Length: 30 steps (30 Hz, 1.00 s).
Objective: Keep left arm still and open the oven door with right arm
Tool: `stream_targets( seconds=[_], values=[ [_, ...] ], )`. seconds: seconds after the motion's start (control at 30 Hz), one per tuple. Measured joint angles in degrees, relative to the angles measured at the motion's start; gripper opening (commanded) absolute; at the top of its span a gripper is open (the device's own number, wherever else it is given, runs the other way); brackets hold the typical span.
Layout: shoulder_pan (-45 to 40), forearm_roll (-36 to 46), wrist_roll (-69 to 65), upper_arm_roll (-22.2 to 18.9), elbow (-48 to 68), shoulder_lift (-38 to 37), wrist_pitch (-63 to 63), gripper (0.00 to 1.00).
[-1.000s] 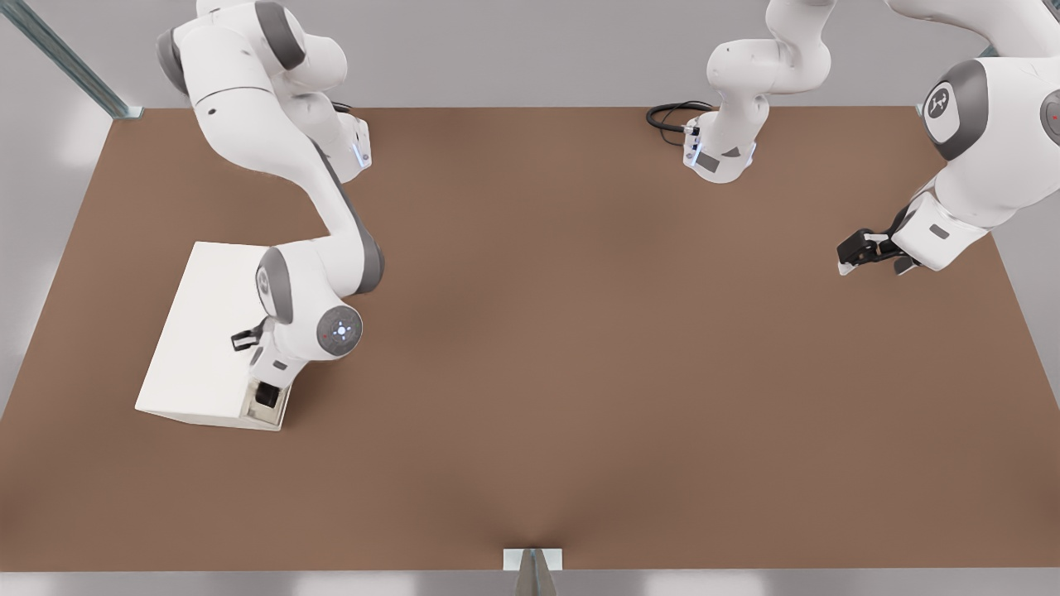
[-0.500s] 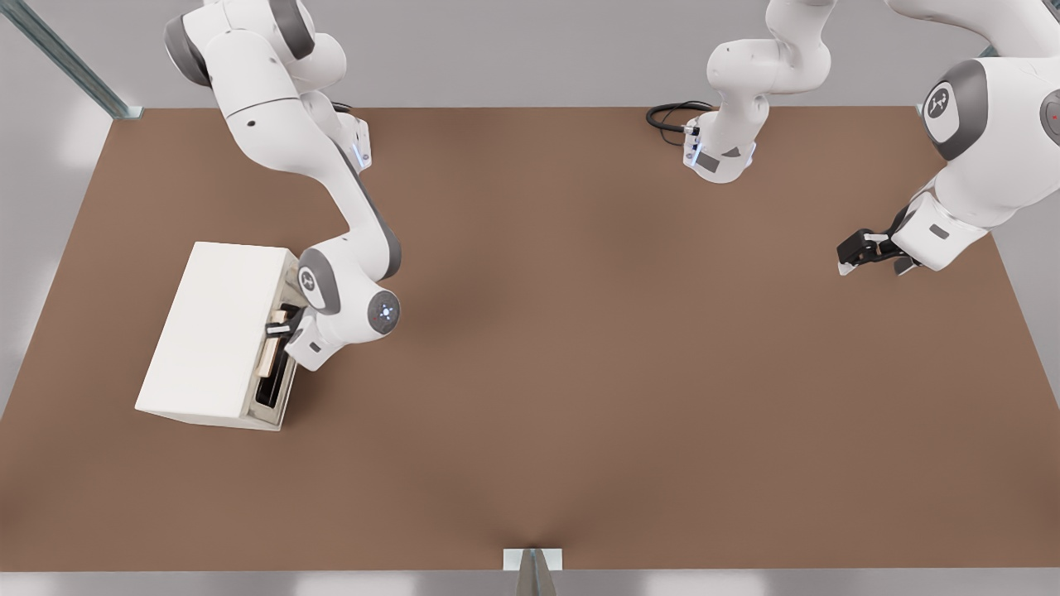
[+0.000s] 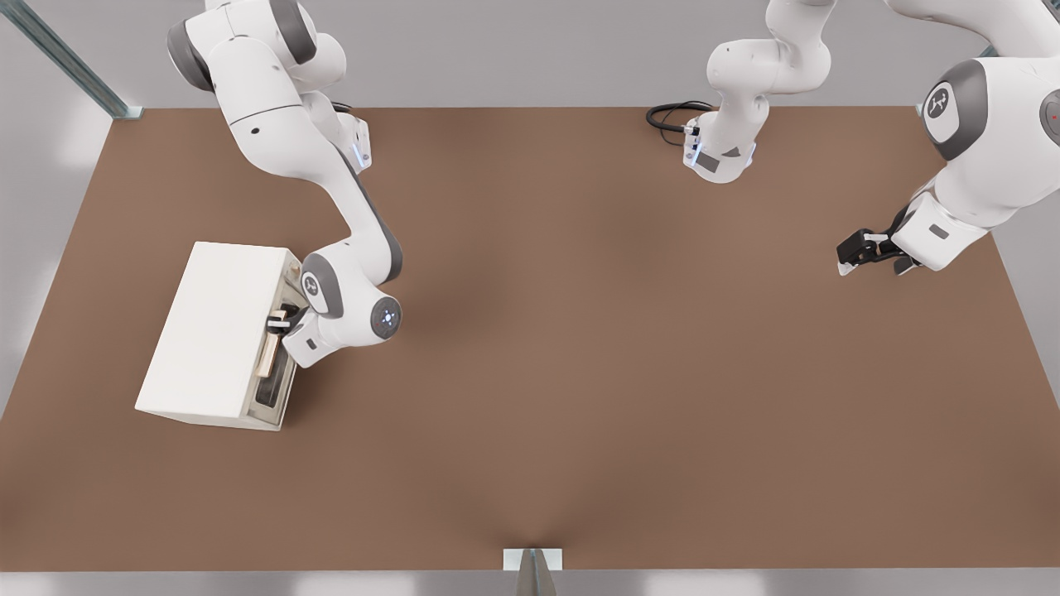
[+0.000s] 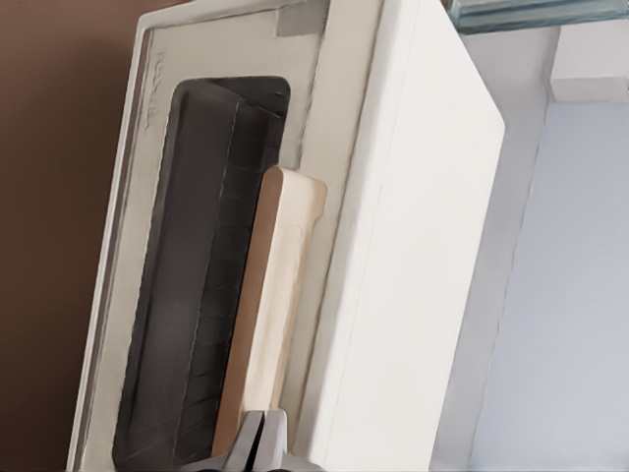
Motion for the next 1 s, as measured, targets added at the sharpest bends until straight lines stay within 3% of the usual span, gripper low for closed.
stream_targets(
  seconds=[0.57, 0.7, 0.77, 0.83, 0.93, 1.0],
  values=[
    [1.0, -0.2, 5.11, -0.88, -0.02, 1.03, -0.02, 0.0],
    [1.7, 0.18, 6.29, 0.58, 0.83, 0.96, 0.09, 0.0],
    [1.09, 5.61, 6.8, 2.65, 5.45, -0.52, 0.49, 0.0],
    [-0.66, 17.99, 6.8, 3.16, 13.58, -2.77, 0.95, 0.0],
    [-3.16, 34.22, 4.62, -0.93, 21.68, -6.65, 0.19, 0.0],
    [-3.61, 39.92, 1.42, -5.82, 27.67, -7.52, -2.47, 1.0]
  ],
)
